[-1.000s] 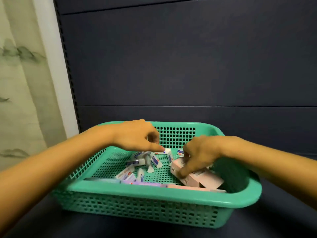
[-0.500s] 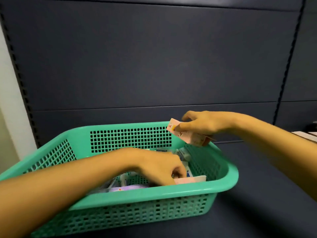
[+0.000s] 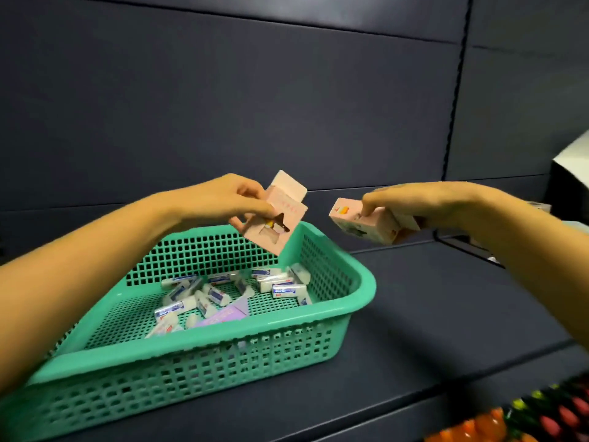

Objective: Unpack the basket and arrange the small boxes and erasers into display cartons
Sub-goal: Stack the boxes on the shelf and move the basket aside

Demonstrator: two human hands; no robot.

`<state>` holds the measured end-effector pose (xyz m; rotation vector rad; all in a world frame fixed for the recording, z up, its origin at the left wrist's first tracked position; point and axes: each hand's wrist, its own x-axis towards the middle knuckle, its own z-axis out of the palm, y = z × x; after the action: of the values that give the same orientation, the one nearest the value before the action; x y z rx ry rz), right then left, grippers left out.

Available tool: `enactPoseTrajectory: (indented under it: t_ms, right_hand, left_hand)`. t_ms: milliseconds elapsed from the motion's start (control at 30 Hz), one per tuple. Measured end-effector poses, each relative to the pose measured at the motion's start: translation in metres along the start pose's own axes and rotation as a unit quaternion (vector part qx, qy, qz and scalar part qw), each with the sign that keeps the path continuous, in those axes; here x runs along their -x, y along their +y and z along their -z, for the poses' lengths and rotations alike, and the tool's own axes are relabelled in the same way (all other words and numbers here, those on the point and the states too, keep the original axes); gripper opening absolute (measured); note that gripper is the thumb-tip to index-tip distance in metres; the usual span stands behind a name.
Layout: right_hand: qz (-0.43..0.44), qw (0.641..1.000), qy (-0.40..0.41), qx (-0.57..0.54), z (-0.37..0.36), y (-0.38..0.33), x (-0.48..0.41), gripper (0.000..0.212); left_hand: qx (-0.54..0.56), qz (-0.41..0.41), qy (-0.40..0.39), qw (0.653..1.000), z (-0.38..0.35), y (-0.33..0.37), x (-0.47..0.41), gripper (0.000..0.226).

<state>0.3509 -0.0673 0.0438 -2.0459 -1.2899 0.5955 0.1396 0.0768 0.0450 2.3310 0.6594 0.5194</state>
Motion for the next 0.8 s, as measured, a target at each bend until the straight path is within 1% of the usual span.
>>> enactPoseTrajectory:
  t_ms: [133,233,367,500,533,600,633,667,733,767,800]
  right_hand:
    - [-0.033,0.999,0.030,-0.013,0.036,0.037,0.012,0.018]
    - [-0.036,0.997,0.063,-0.004,0.072,0.071,0.026,0.022]
    - [-0.037,0.992,0.119,-0.009,0.127,0.124,0.052,0.010]
    - [-0.031,0.983,0.174,-0.046,0.182,0.187,0.072,0.012]
    - [-0.028,0.980,0.191,-0.054,0.193,0.202,0.075,0.017]
    - [-0.028,0.973,0.219,-0.063,0.215,0.230,0.080,0.037]
    - [-0.026,0.971,0.229,-0.067,0.223,0.242,0.081,0.043]
    - [-0.017,0.969,0.237,-0.070,0.231,0.252,0.082,0.043]
    - [0.001,0.962,0.257,-0.087,0.245,0.270,0.083,0.036]
    - [0.008,0.958,0.268,-0.098,0.251,0.277,0.081,0.040]
    - [0.014,0.956,0.273,-0.108,0.256,0.283,0.078,0.050]
  left_hand:
    - [0.006,-0.030,0.036,0.999,-0.024,0.032,-0.021,0.023]
    - [0.014,-0.059,0.049,0.997,-0.046,0.062,-0.040,0.026]
    - [0.051,-0.083,0.052,0.994,-0.090,0.108,-0.071,0.022]
    - [0.066,-0.097,0.037,0.992,-0.153,0.152,-0.103,0.017]
    - [0.071,-0.099,0.033,0.992,-0.169,0.162,-0.111,0.018]
    - [0.090,-0.095,0.027,0.991,-0.201,0.177,-0.127,0.020]
    - [0.100,-0.091,0.025,0.991,-0.215,0.182,-0.134,0.021]
    - [0.111,-0.085,0.024,0.990,-0.229,0.187,-0.142,0.022]
    - [0.137,-0.070,0.028,0.988,-0.255,0.195,-0.157,0.023]
    - [0.148,-0.062,0.033,0.986,-0.267,0.199,-0.163,0.022]
    - [0.158,-0.052,0.042,0.985,-0.276,0.202,-0.170,0.022]
